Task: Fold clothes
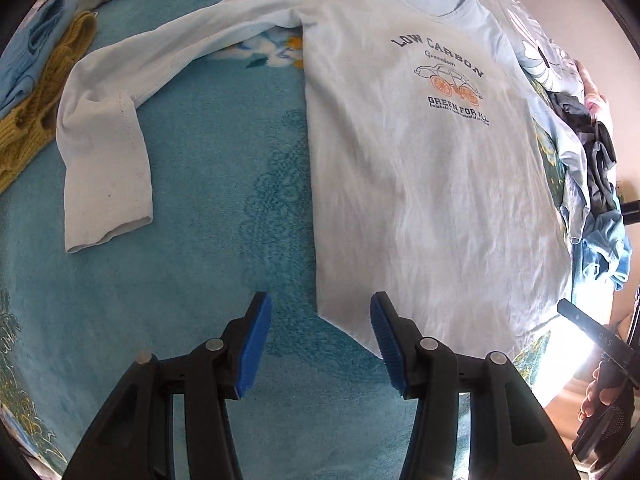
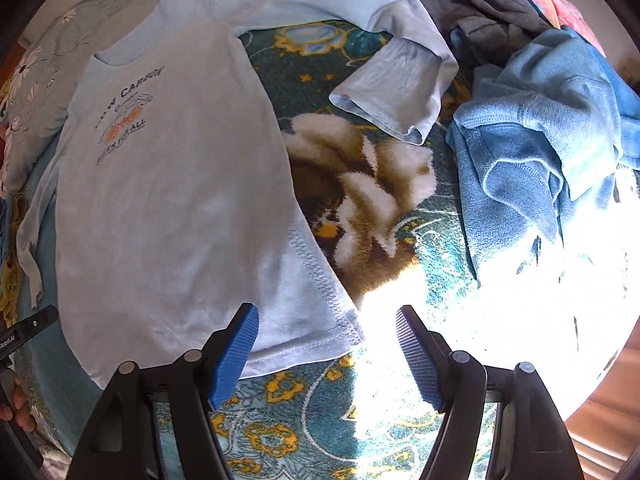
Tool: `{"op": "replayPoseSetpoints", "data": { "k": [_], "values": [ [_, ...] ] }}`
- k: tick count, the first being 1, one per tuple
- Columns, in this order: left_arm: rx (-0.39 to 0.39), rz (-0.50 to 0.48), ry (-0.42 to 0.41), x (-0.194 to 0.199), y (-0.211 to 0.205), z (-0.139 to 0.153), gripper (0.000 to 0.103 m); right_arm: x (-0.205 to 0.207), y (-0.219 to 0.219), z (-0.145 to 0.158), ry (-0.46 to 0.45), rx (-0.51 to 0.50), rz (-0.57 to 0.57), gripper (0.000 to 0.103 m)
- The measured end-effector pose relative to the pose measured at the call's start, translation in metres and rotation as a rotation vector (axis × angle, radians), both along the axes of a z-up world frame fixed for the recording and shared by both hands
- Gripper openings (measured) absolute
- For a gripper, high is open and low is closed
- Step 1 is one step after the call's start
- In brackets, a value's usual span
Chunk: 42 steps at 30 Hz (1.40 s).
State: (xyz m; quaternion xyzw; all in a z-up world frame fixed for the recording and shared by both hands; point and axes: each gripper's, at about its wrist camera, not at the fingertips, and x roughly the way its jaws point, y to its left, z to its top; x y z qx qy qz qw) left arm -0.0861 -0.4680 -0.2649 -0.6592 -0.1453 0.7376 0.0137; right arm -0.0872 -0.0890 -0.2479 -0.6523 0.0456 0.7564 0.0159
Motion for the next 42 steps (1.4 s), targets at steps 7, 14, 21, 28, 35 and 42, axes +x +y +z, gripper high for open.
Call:
{"op": "replayPoseSetpoints", "data": {
  "k": [7, 14, 21, 28, 35, 42],
  "values": [
    [0.012, 0.143, -0.015, 0.015, -0.005, 0.003, 0.053, -0.001, 0.012, -0.010, -0.015, -0.068, 0.077, 0.051],
    [0.016, 0.243, -0.019, 0.025, 0.007, 0.011, 0.053, 0.001, 0.018, -0.005, -0.043, -0.151, 0.144, 0.006],
    [0.041, 0.237, -0.002, 0.035, 0.023, 0.018, 0.053, -0.005, 0.055, 0.017, -0.002, -0.045, 0.140, 0.005],
    [0.119, 0.128, 0.051, 0.027, 0.058, 0.017, 0.054, -0.026, 0.092, 0.015, 0.004, -0.016, 0.108, 0.005],
    [0.190, 0.032, 0.110, 0.020, 0.074, 0.024, 0.054, -0.029, 0.102, 0.015, 0.003, -0.013, 0.132, 0.005],
    [0.105, -0.181, 0.103, 0.012, 0.108, 0.017, 0.054, -0.027, 0.111, 0.016, -0.006, -0.019, 0.155, 0.005]
  ]
}}
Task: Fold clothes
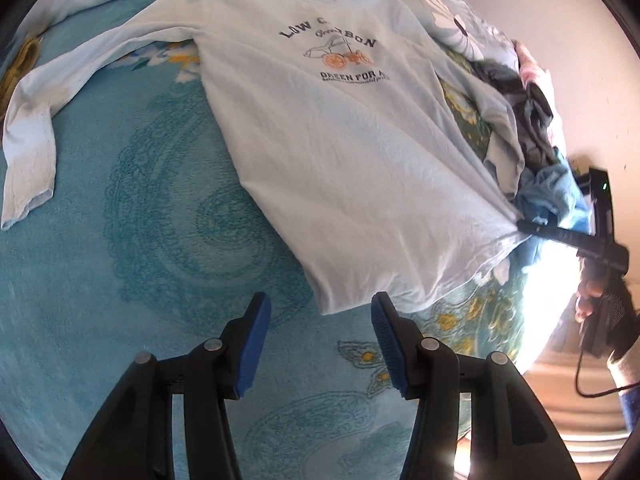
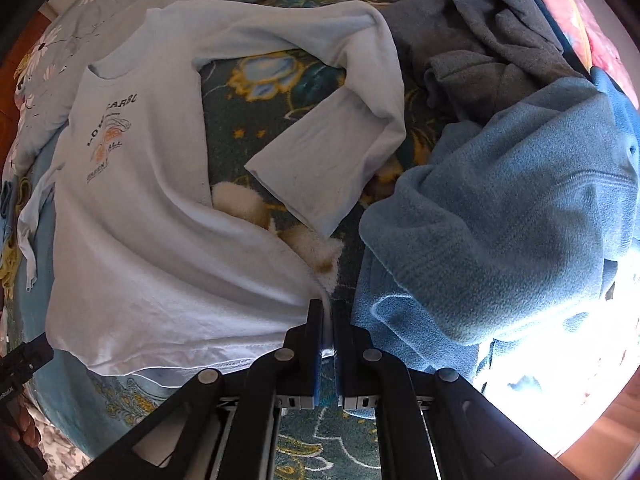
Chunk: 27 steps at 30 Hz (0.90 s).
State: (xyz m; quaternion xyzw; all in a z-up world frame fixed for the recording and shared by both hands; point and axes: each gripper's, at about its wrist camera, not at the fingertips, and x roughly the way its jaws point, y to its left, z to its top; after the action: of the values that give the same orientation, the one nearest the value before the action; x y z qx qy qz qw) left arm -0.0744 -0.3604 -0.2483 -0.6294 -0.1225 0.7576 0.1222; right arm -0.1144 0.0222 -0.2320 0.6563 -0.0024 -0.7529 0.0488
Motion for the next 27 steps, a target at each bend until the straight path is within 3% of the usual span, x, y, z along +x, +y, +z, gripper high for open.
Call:
{"op": "replayPoseSetpoints", "data": {
  "k": [6, 8, 9, 10, 14, 18, 23, 27],
  "values": [
    [-0.025, -0.184, 0.071, -0.014, 0.030, 0.006, 0.052, 0.005, 0.010, 0.000, -0.011, -0.010, 0.004, 0.005],
    [-0.002, -0.218, 0.072, -0.017, 0.036, 0.010, 0.039, 0.007, 0.013, 0.002, -0.010, -0.015, 0.003, 0.005],
    [0.010, -0.215, 0.075, -0.020, 0.036, 0.013, 0.021, 0.008, 0.015, 0.004, -0.009, -0.017, 0.003, 0.005],
    [0.023, -0.208, 0.078, -0.023, 0.035, 0.015, 0.010, 0.009, 0.016, 0.007, -0.006, -0.019, 0.004, 0.005],
    [0.082, -0.162, 0.112, -0.036, 0.024, 0.028, 0.007, 0.010, 0.022, 0.018, 0.017, -0.025, 0.009, 0.005],
    [0.157, -0.094, 0.160, -0.076, 0.019, 0.036, 0.007, 0.006, 0.029, 0.025, 0.038, -0.030, 0.000, 0.005],
    [0.176, -0.064, 0.093, -0.114, 0.028, 0.012, 0.009, 0.007, 0.038, 0.024, 0.028, -0.026, -0.006, 0.005],
    [0.182, -0.079, 0.050, -0.100, 0.035, 0.004, 0.032, 0.015, 0.050, 0.025, 0.022, -0.037, -0.019, 0.005]
  ]
}}
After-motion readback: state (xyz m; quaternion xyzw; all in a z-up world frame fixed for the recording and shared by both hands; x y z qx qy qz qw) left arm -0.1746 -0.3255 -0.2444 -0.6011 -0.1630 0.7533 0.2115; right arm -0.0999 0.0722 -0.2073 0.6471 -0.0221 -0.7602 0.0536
